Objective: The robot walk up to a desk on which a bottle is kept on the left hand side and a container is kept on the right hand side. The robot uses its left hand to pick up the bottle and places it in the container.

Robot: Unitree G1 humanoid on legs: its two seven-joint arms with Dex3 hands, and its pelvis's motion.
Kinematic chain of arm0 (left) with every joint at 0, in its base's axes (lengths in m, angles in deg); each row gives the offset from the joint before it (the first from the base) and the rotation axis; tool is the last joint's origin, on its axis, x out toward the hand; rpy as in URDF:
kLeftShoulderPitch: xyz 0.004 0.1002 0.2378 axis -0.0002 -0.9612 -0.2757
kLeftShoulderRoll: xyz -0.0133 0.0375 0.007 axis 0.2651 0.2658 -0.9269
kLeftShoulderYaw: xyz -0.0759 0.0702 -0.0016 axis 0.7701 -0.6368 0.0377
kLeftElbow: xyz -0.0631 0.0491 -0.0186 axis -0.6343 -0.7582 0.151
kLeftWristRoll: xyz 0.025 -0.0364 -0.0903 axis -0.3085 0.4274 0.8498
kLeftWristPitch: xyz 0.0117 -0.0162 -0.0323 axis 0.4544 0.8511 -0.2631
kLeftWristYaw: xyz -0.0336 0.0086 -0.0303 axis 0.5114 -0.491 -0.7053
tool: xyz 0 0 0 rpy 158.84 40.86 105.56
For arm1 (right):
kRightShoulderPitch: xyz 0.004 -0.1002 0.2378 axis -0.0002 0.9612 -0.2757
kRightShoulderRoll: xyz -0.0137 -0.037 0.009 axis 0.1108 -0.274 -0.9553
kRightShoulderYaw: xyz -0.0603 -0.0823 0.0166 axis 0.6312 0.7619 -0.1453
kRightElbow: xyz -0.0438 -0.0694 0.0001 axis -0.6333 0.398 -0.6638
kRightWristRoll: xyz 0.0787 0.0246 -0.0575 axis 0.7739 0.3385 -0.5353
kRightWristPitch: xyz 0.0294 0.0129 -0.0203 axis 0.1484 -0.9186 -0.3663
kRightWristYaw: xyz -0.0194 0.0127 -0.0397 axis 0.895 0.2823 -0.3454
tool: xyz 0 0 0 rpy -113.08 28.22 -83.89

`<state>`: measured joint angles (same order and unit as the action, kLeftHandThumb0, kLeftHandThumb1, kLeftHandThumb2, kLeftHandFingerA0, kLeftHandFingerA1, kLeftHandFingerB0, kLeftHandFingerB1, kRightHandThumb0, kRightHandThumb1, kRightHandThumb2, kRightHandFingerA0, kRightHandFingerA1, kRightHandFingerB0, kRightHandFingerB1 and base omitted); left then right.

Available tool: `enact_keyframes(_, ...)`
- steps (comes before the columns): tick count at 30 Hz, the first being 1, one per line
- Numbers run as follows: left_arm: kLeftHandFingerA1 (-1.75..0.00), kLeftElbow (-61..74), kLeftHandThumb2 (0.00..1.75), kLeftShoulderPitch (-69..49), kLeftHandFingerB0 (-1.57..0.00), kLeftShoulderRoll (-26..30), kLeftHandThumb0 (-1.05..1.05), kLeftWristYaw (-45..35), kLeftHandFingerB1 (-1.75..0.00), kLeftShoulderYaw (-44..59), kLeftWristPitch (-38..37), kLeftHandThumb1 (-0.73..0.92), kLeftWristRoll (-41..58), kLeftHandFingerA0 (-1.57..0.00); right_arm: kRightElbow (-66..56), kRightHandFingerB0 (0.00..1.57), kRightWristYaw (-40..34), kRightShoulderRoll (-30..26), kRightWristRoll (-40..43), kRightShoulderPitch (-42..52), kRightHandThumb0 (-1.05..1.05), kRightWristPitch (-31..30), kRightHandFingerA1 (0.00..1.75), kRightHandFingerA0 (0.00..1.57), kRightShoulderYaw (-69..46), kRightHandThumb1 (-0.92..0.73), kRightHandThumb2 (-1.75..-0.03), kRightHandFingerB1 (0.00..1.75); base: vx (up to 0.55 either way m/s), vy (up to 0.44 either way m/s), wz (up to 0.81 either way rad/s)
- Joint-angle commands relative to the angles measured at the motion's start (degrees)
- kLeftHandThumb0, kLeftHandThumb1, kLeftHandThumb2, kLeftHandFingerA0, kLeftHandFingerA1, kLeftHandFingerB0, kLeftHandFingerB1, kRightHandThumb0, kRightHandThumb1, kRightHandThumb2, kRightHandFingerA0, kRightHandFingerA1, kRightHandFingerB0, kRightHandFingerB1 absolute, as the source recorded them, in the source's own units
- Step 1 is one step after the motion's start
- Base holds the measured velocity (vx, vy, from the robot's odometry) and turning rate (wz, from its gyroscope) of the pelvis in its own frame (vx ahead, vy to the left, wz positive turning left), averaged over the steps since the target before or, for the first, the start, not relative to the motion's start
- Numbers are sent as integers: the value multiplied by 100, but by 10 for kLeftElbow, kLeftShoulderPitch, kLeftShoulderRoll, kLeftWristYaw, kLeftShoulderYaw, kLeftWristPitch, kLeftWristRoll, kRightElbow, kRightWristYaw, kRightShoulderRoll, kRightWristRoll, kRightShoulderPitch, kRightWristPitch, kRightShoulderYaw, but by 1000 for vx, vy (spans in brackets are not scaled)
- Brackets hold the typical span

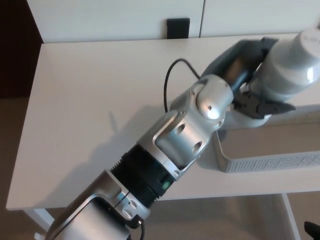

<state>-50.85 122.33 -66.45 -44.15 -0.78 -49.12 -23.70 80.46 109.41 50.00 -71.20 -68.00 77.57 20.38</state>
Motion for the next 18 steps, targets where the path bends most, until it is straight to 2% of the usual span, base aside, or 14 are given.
enact_keyframes(1, -146, -43, 98, -30, -82, -79, -15, 13, -116, 9, -31, 66, 15, -105, -12, 1, -12, -9, -6, -4, -33, -24, 20, 0, 1, -50, -79, 16, 0, 0, 0)
enact_keyframes(5, -146, -48, 98, -44, -83, -74, -17, 7, -114, 10, -41, 65, 19, -102, -13, 1, -10, -9, -4, -4, -34, -28, 19, 0, 1, -50, -79, 14, 0, 0, 0)
enact_keyframes(6, -138, -50, 101, -47, -86, -76, -17, 8, -109, 11, -42, 63, 21, -106, -15, 1, -13, -9, -7, -5, -34, -28, 23, 0, 3, -50, -79, 16, 0, 0, 0)
enact_keyframes(13, -132, -56, 99, -63, -89, -82, -18, 15, -104, 10, -50, 62, 25, -113, -10, 1, -19, -11, -15, -13, -33, -25, 23, 0, 7, -50, -79, 18, 0, 0, 0)
enact_keyframes(14, -98, -53, 63, -68, -79, -85, -30, 20, -56, 13, -47, 77, 28, -116, -11, 1, -19, -12, -16, -13, -34, -25, 24, 0, 8, -50, -79, 17, 0, 0, 0)
enact_keyframes(15, -57, -50, 90, -70, -25, -86, -72, 11, -44, 15, -37, 58, 34, -52, -11, 1, -20, -14, -19, -13, -35, -22, 26, 0, 9, -50, -79, 18, 0, 0, 0)
enact_keyframes(16, -44, -47, 89, -69, -6, -83, -81, -5, -34, 13, -19, 55, 41, -15, -7, 1, -20, -15, -20, -14, -36, -16, 26, 0, 9, -50, -79, 17, 0, 0, 0)
enact_keyframes(18, -44, -46, 89, -68, -6, -80, -81, -12, -34, 11, -13, 55, 41, -15, -5, 1, -20, -15, -20, -15, -36, -14, 26, 0, 9, -50, -79, 17, 0, 0, 0)
